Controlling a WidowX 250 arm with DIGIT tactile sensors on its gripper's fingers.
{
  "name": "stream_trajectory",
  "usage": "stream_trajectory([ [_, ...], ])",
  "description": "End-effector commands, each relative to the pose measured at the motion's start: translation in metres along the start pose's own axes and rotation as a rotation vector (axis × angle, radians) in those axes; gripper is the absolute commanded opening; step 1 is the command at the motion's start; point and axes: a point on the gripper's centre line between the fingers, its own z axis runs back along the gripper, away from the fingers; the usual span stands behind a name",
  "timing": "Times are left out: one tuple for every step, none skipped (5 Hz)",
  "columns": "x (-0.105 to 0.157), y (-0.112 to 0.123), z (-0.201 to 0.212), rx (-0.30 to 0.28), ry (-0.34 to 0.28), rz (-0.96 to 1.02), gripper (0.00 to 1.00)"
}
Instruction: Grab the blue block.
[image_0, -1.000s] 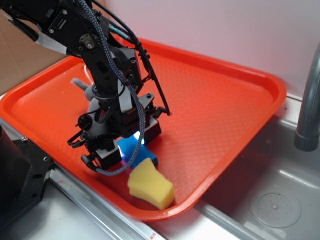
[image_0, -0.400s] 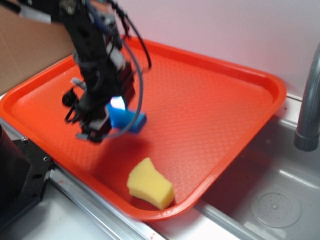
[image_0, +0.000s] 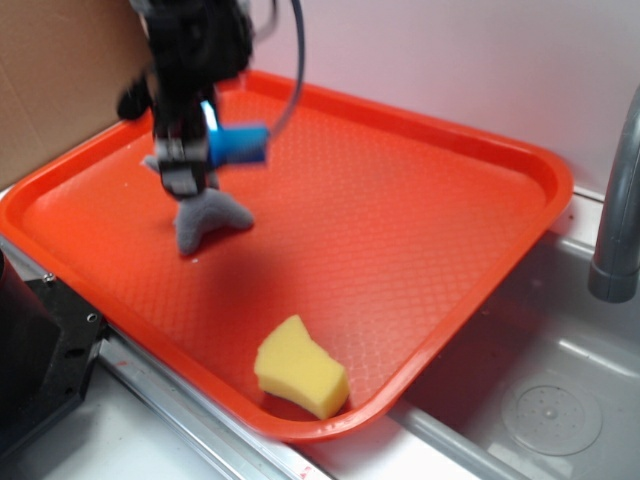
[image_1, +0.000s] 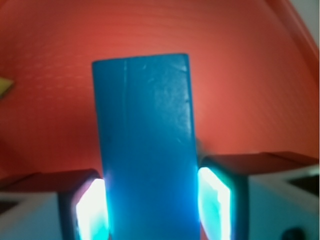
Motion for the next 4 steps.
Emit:
stream_trajectory([
  [-0.038, 0.013, 0.043, -0.17, 0.007, 0.489, 0.0],
  [-0.049, 0.015, 0.055, -0.214, 0.0, 0.737, 0.0],
  [-0.047, 0.008, 0.061, -0.162, -0.032, 0.87, 0.0],
  [-0.044, 0.009, 0.061, -0.145, -0.015, 0.847, 0.0],
])
